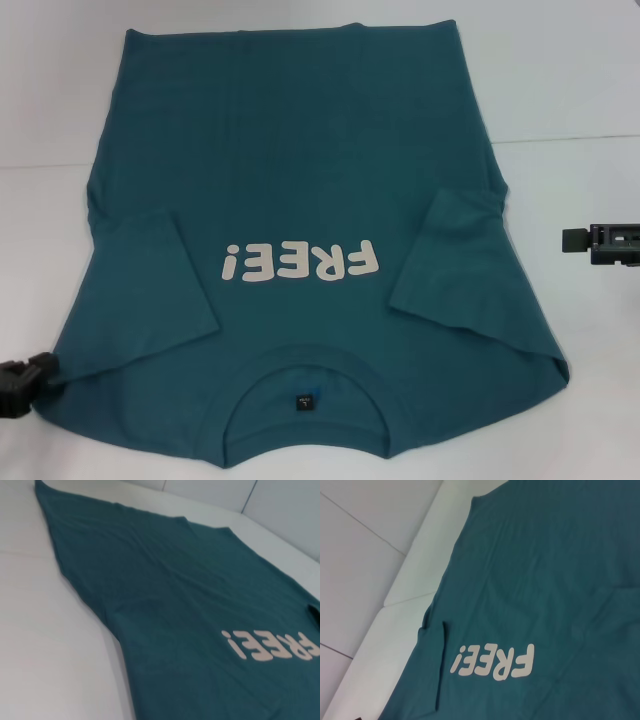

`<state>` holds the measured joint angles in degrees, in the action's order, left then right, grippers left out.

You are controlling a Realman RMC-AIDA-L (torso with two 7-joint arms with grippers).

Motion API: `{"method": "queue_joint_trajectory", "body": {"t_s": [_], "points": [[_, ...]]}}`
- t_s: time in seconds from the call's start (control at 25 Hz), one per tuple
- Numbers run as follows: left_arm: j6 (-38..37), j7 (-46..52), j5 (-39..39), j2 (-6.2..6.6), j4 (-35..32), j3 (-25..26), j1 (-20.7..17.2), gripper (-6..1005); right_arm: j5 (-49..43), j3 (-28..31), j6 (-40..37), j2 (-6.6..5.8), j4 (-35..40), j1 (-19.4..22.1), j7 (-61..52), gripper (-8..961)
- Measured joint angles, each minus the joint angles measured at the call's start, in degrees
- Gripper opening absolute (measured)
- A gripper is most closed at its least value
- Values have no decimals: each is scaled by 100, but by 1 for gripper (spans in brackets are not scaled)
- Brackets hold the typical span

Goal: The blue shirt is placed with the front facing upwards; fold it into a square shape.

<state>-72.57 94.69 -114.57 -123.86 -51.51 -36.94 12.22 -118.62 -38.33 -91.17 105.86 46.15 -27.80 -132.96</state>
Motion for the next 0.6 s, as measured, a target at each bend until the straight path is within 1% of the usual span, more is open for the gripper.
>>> {"method": "queue_joint_trajectory", "body": {"t_s": [0.16,0.32,0.36,0.6], "points": [[15,7,34,-25,-81,191,12,54,7,231,-28,7,0,3,158,890],[150,108,-69,-15,-40,190,97,188,7,480,-77,13,0,5,296,889],[179,142,-103,-13,-42,176,115,222,7,555,-81,31,-1,9,339,889],[263,180,-210,-15,-69,156,120,469,6,597,-80,88,-4,11,404,887]]}}
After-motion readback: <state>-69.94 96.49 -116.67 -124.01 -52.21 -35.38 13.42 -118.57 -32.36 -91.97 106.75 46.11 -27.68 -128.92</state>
